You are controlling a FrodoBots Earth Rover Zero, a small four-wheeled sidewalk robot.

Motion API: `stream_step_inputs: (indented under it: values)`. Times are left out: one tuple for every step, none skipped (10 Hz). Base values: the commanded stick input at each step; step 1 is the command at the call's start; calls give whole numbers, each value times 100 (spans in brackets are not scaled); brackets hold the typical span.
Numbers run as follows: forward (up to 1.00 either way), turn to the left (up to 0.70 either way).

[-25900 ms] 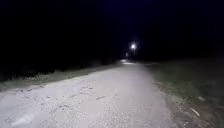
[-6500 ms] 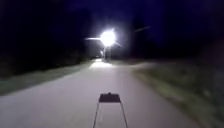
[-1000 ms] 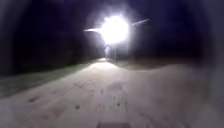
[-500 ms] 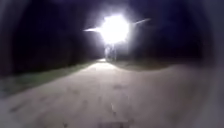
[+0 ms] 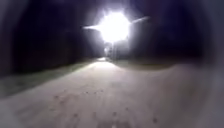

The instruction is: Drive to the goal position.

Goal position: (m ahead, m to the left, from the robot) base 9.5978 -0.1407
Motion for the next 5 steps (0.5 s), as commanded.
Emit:
stream_step_inputs:
  values:
    - [100, 0]
    - [100, 0]
    - [100, 0]
    - [100, 0]
    - [100, 0]
